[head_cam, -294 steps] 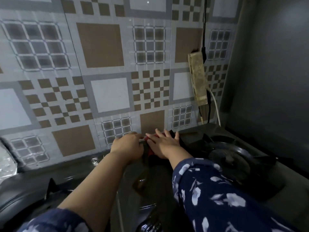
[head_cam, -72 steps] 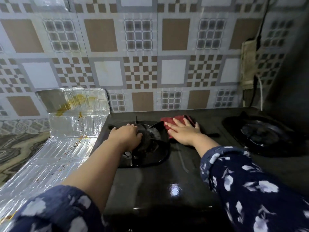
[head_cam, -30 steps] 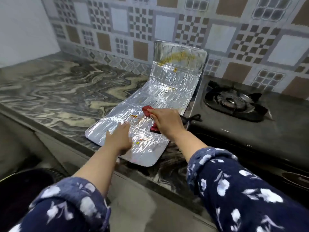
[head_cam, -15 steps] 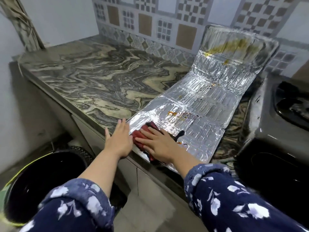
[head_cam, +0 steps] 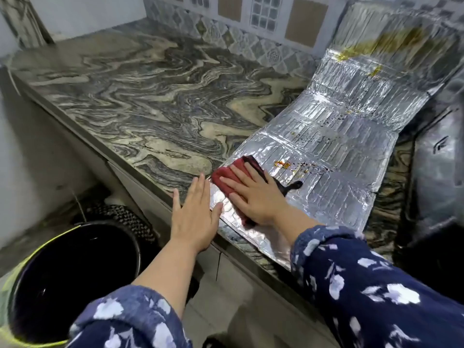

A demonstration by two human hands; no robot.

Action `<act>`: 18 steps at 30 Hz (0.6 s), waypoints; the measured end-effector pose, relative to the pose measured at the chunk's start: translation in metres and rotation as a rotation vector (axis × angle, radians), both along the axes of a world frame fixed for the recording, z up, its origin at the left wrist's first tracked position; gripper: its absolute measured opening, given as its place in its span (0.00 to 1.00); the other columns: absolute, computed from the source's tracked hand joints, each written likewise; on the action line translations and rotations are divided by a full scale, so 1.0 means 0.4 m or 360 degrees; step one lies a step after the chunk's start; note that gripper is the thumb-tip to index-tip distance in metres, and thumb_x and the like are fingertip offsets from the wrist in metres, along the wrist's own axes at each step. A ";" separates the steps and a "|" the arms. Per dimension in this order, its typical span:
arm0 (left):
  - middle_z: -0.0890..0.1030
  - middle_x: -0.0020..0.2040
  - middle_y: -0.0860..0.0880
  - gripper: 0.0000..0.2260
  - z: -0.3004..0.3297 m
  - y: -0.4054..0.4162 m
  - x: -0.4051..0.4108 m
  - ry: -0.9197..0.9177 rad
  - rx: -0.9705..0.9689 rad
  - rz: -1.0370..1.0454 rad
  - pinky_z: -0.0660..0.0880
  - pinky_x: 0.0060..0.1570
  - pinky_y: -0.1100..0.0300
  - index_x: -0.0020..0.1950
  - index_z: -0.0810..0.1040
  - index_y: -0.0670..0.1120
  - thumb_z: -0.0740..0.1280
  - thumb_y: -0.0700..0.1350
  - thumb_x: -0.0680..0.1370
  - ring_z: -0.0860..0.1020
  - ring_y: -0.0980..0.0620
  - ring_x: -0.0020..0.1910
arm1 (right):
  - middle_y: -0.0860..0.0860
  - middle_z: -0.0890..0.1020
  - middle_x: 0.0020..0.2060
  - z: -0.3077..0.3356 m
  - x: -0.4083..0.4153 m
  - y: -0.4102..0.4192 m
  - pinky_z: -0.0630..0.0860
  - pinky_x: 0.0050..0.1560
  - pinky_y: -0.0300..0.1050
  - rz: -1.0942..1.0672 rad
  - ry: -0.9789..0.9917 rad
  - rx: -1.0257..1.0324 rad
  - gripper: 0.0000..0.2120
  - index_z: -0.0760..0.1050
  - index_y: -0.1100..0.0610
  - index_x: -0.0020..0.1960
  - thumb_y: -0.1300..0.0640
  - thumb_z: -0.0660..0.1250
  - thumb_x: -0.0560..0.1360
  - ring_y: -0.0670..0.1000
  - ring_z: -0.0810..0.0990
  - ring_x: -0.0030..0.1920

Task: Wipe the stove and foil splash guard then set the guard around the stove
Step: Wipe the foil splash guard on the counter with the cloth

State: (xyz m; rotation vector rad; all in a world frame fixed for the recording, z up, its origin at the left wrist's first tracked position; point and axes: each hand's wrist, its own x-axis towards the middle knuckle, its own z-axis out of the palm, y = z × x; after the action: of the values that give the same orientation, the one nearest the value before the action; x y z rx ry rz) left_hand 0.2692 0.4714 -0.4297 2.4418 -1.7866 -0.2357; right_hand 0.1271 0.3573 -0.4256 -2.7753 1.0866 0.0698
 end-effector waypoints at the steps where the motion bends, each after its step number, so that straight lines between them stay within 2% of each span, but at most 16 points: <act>1: 0.41 0.79 0.50 0.29 -0.003 0.001 0.000 -0.0001 -0.0009 0.0001 0.41 0.75 0.43 0.78 0.42 0.45 0.42 0.57 0.81 0.40 0.54 0.77 | 0.40 0.46 0.78 -0.001 0.004 -0.026 0.42 0.75 0.61 -0.0040 -0.0002 -0.0010 0.23 0.48 0.33 0.74 0.38 0.44 0.80 0.49 0.40 0.78; 5: 0.41 0.79 0.51 0.27 -0.018 0.004 -0.001 -0.0011 -0.0070 0.0003 0.42 0.75 0.44 0.78 0.43 0.46 0.40 0.56 0.81 0.41 0.54 0.77 | 0.42 0.45 0.78 0.000 -0.010 -0.134 0.42 0.74 0.62 -0.0260 0.0019 0.0035 0.23 0.45 0.32 0.74 0.37 0.42 0.79 0.51 0.40 0.78; 12: 0.43 0.79 0.50 0.31 -0.030 0.001 -0.001 -0.0054 -0.0122 0.0011 0.44 0.74 0.44 0.78 0.44 0.46 0.33 0.57 0.76 0.42 0.54 0.78 | 0.45 0.42 0.78 0.016 -0.009 -0.215 0.38 0.73 0.66 -0.0674 0.0096 0.0171 0.25 0.42 0.38 0.76 0.41 0.40 0.80 0.56 0.38 0.77; 18: 0.43 0.79 0.49 0.33 -0.025 0.003 -0.003 -0.0071 -0.0110 -0.0003 0.42 0.74 0.44 0.78 0.44 0.45 0.31 0.56 0.74 0.43 0.53 0.78 | 0.42 0.42 0.78 0.013 0.010 -0.039 0.36 0.73 0.64 -0.0456 0.0060 0.0133 0.24 0.42 0.36 0.76 0.40 0.39 0.80 0.53 0.37 0.77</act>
State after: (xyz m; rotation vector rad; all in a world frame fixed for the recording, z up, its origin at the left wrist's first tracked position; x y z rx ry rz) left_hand 0.2678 0.4725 -0.4396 2.4159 -1.7836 -0.1186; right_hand 0.1311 0.3417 -0.4205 -2.5271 1.4428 0.1299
